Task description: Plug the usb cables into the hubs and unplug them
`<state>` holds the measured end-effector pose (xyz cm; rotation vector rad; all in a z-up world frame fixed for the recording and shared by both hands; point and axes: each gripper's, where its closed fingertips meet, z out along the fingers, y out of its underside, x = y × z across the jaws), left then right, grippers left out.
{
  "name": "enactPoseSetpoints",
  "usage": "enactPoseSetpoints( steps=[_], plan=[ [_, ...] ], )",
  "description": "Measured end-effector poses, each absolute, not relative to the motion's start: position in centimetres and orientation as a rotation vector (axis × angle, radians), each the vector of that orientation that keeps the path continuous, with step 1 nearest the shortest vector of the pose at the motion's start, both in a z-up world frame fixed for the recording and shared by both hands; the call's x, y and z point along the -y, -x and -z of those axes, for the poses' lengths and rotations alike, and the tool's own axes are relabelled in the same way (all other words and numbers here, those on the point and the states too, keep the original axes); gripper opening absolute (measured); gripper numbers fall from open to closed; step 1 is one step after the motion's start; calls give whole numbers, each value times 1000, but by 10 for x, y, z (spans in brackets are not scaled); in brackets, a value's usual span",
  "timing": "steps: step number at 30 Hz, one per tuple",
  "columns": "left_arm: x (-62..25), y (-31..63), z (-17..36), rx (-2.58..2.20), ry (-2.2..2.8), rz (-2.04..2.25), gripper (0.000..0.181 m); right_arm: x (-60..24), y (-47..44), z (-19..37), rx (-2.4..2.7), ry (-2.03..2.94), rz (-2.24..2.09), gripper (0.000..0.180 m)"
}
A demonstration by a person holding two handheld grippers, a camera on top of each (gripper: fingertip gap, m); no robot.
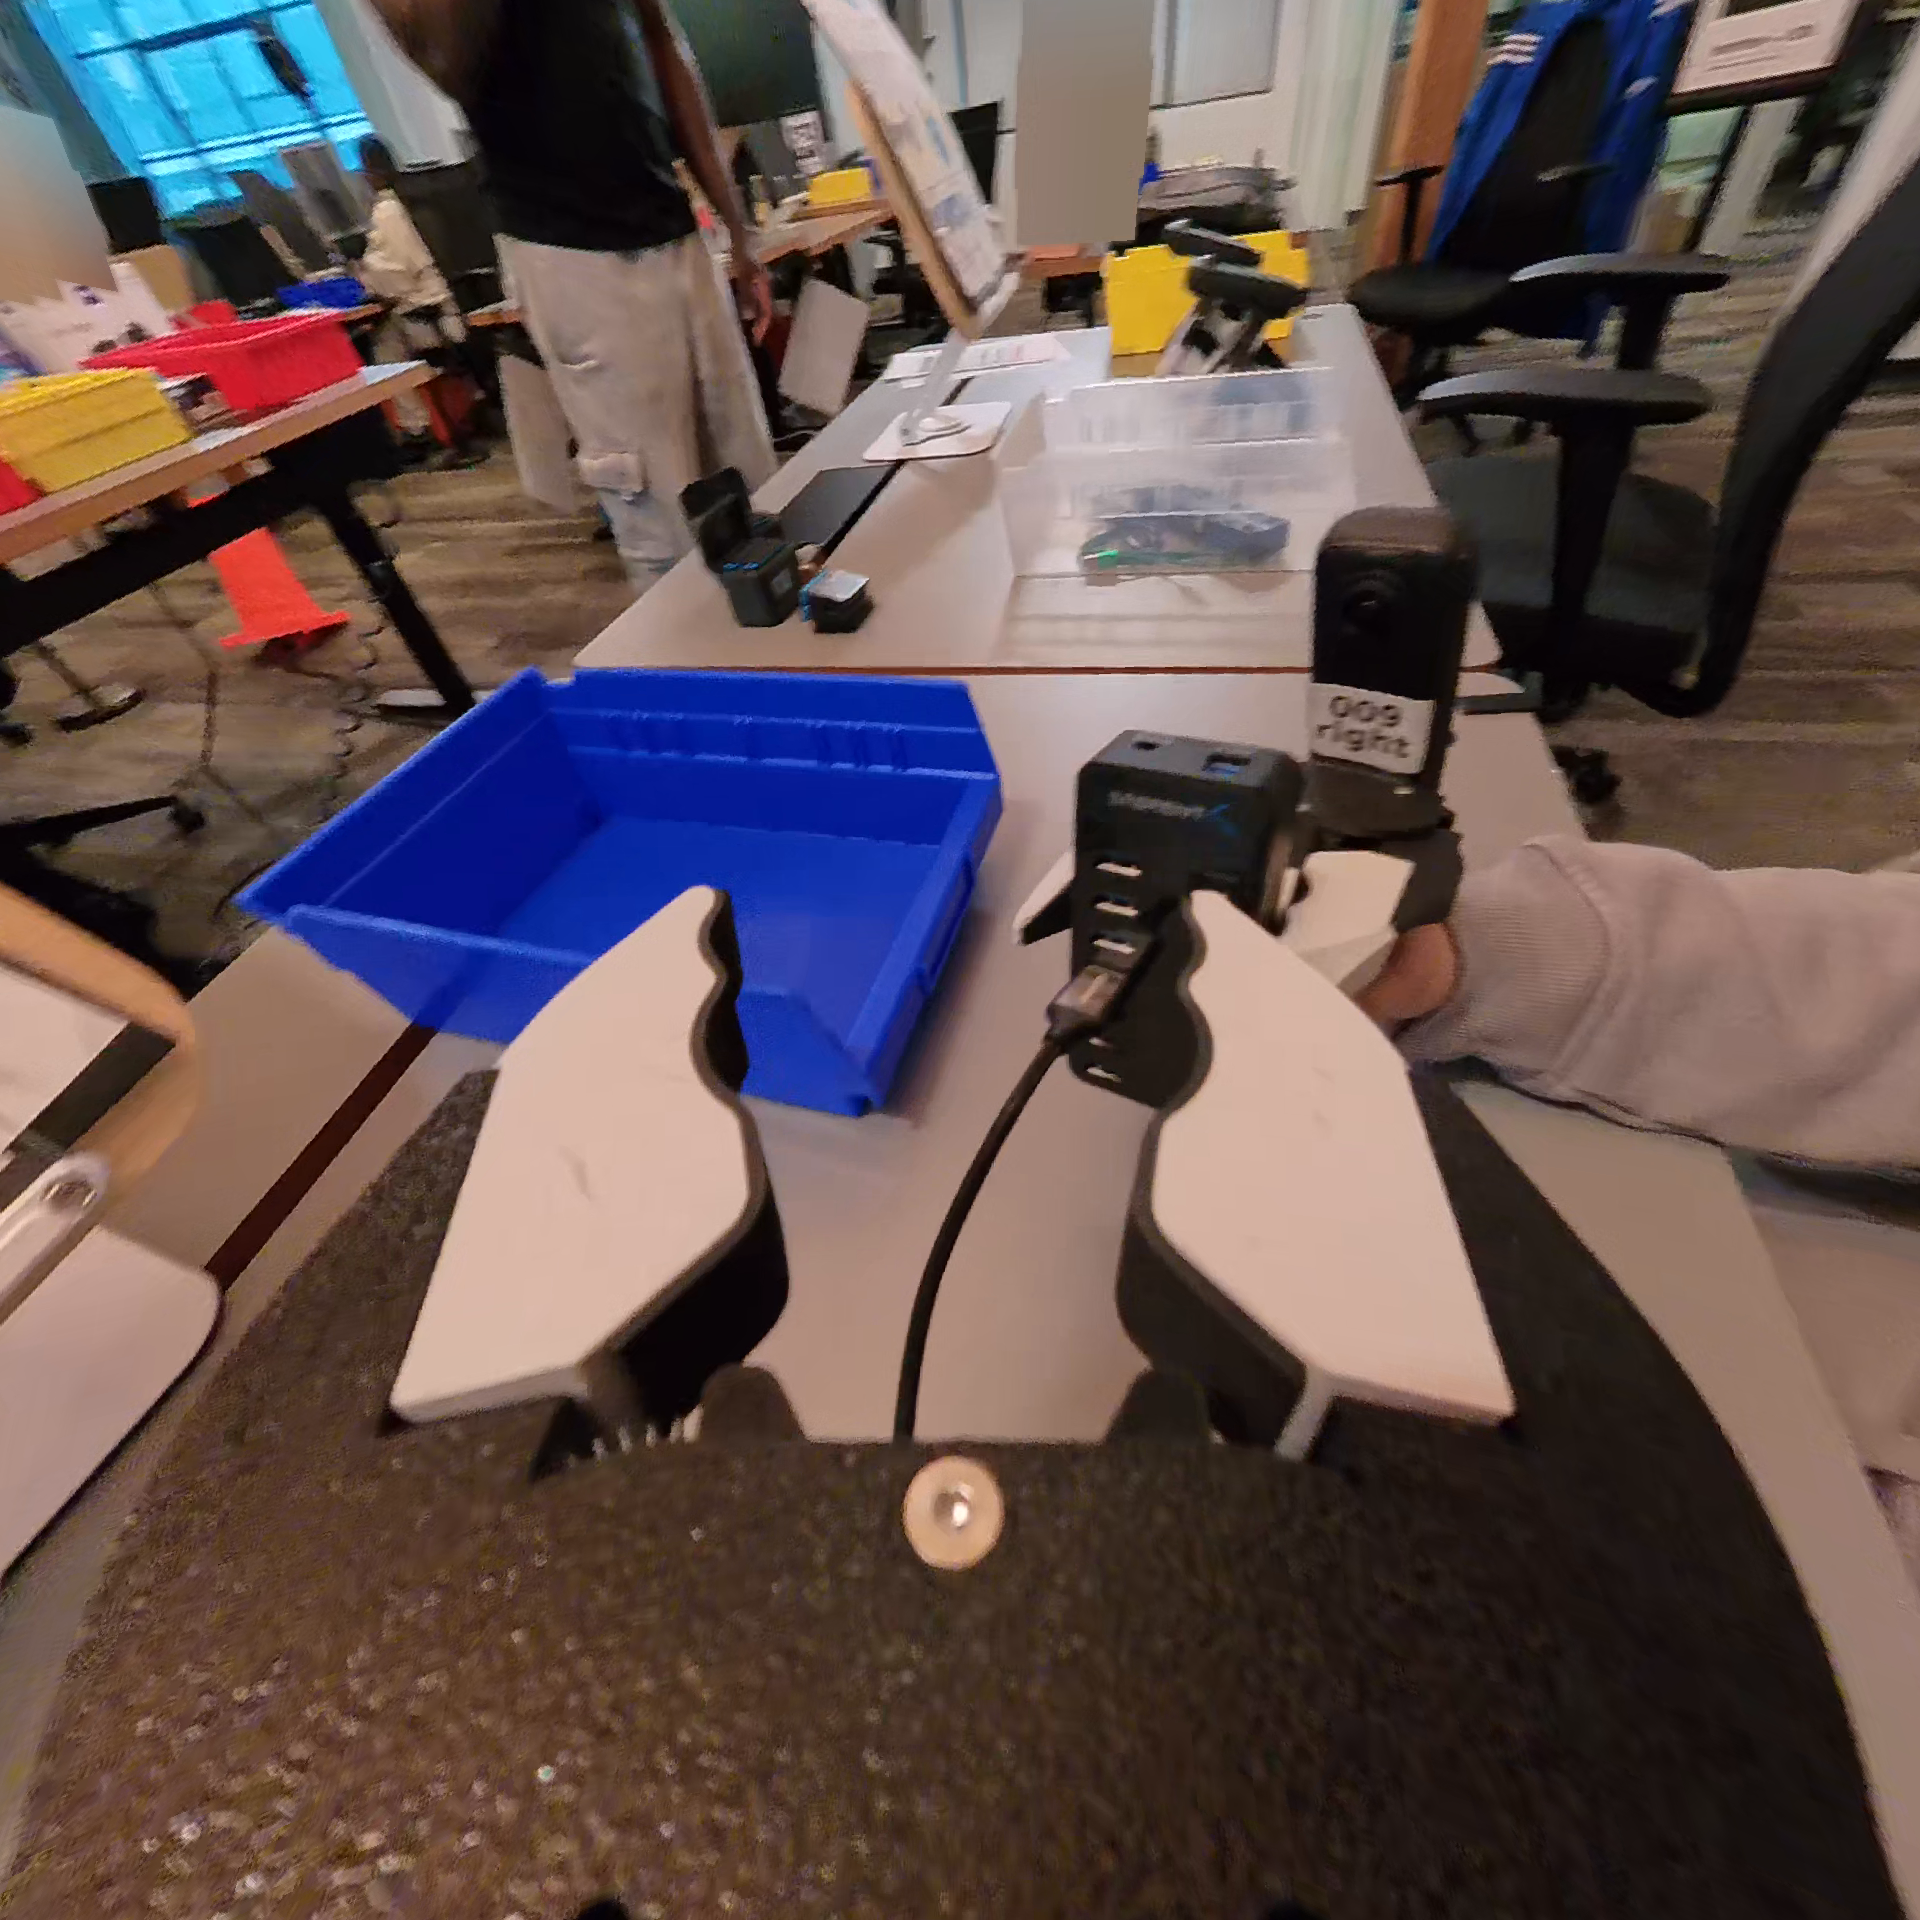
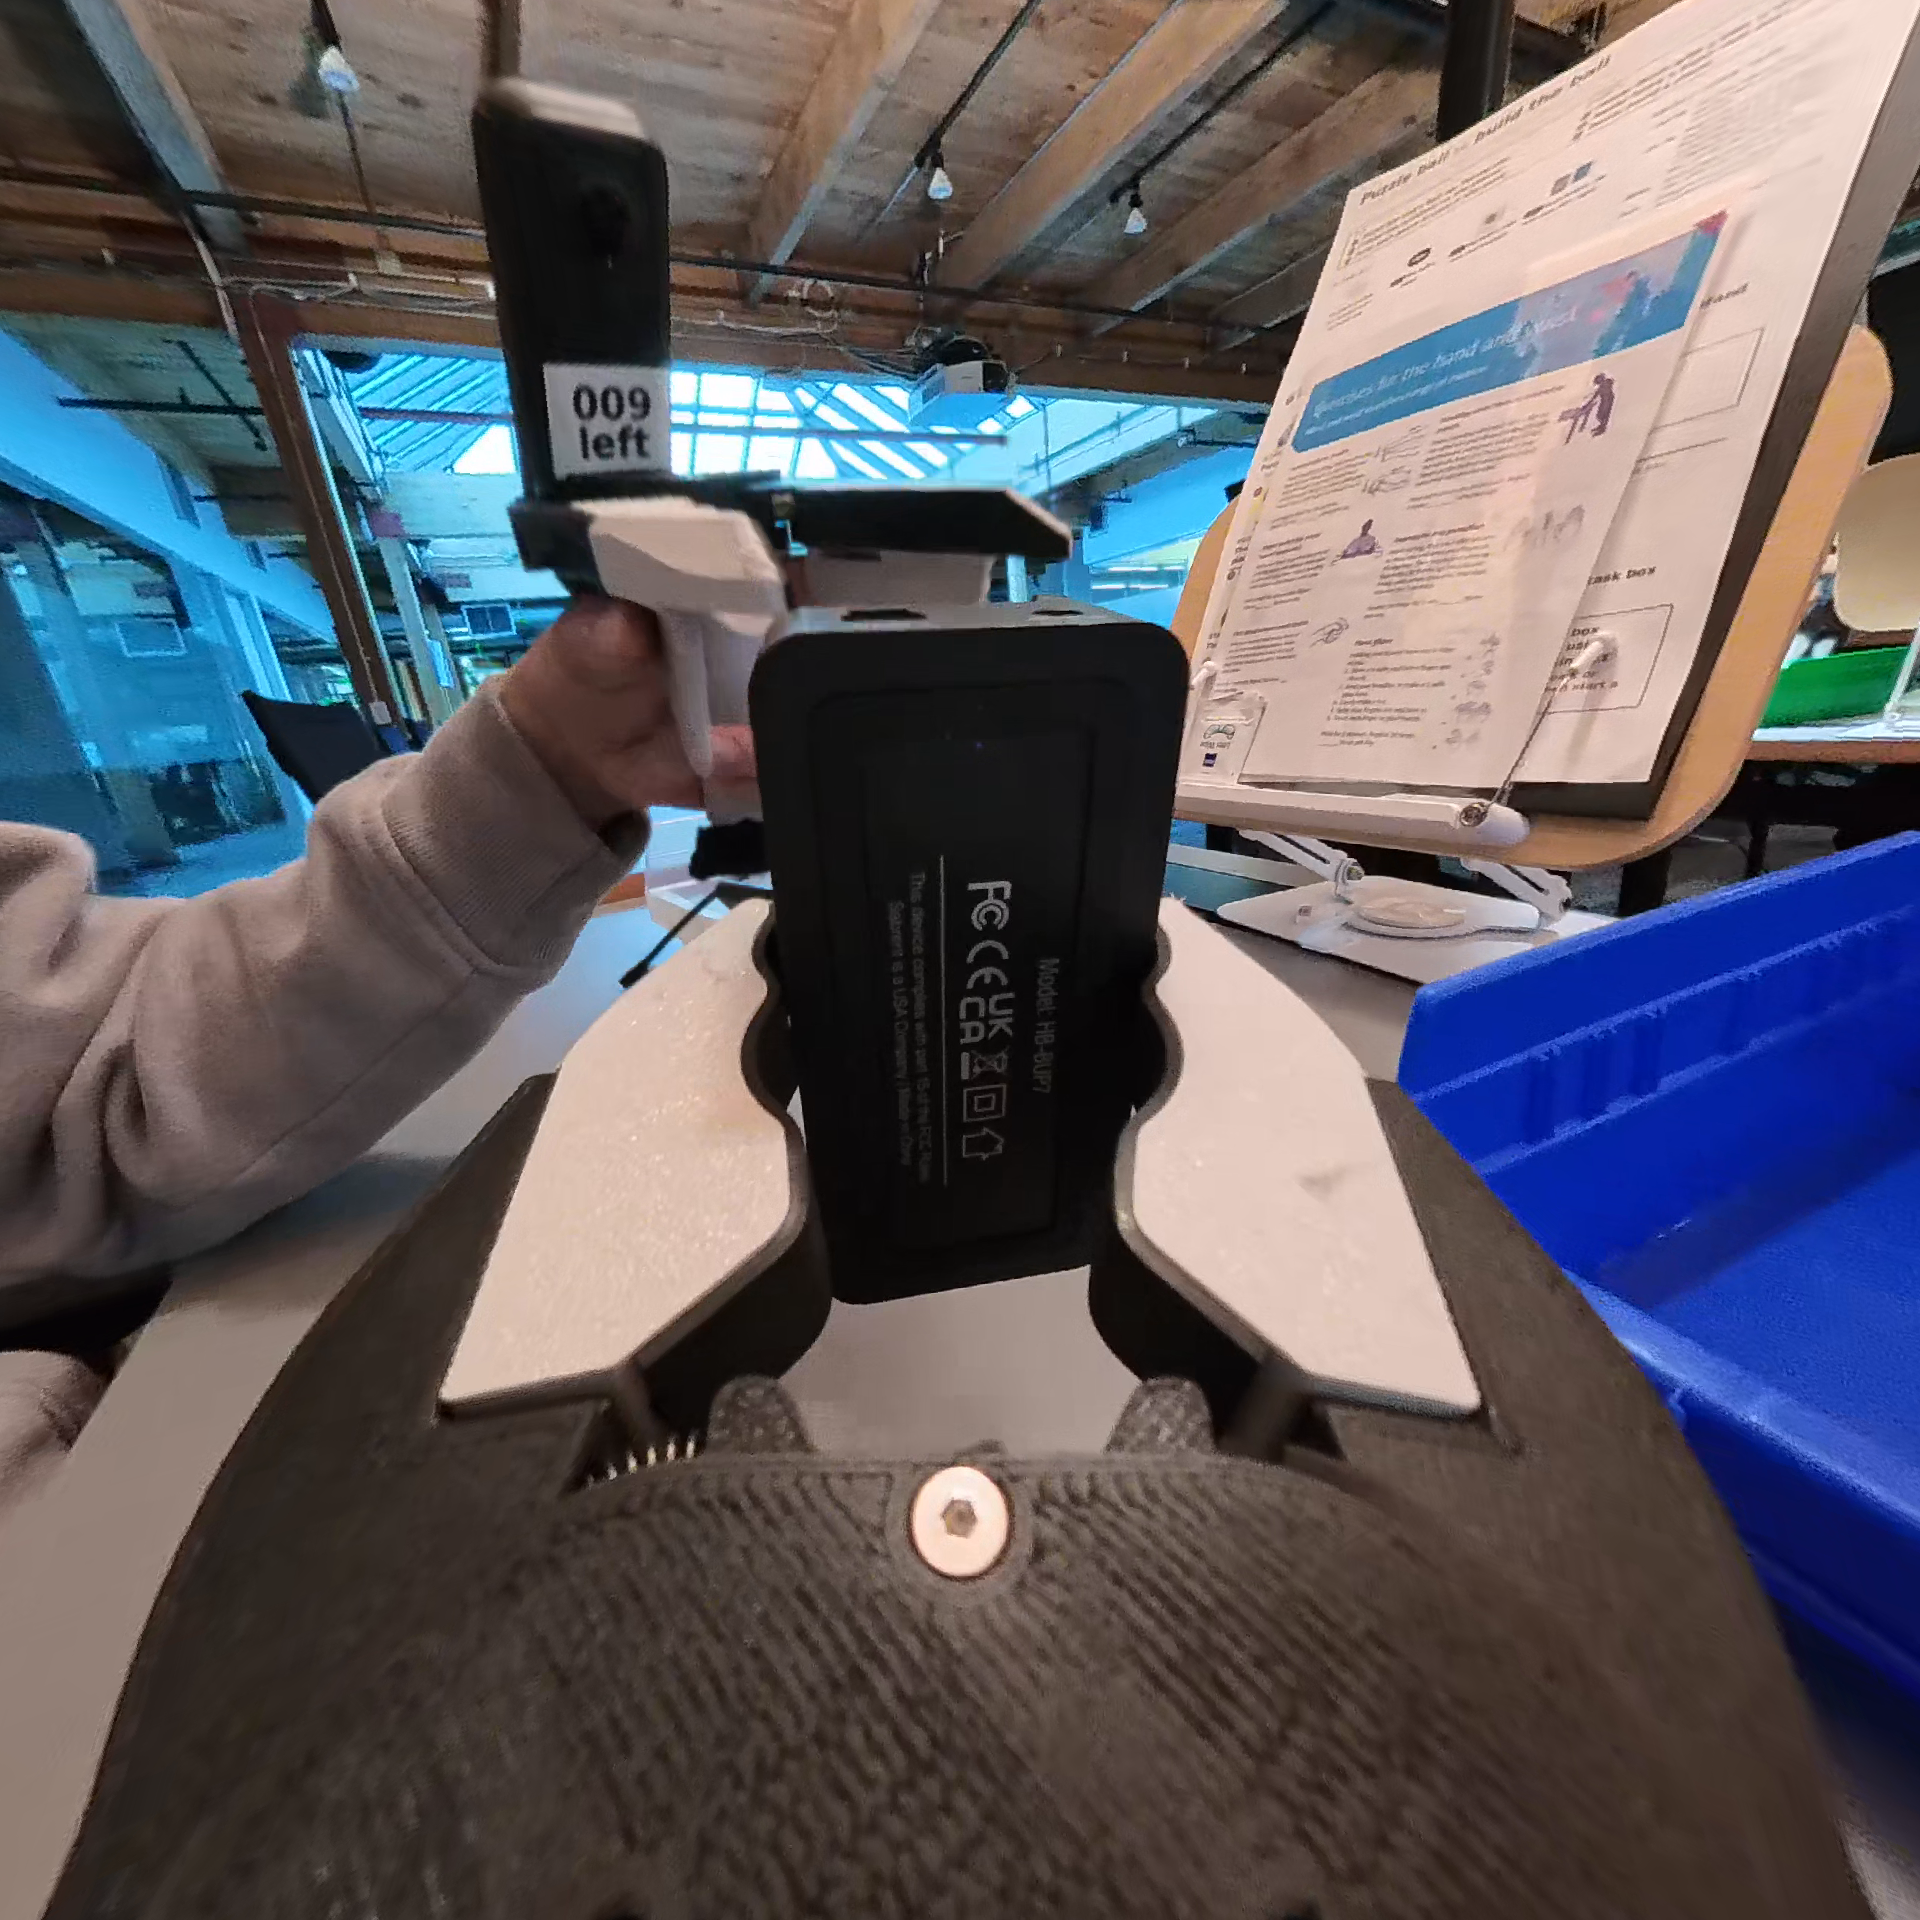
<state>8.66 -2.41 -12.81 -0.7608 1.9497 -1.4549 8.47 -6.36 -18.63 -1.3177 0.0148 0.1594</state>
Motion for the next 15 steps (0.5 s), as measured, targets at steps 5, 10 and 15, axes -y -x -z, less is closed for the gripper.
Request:
enactPoseSetpoints(
  steps=[5, 10, 15],
  plan=[
    [-3, -80, 157, -1813, 942, 1431, 77, 63, -87, 193, -32, 1346, -134, 65],
    [-23, -57, 181, -1733, 1121, 1386, 78, 67, -87, 189, -38, 1318, -169, 64],
    [-43, -36, 183, -1662, 1219, 1332, 73, 72, -87, 188, -51, 1293, -188, 63]
  ],
)
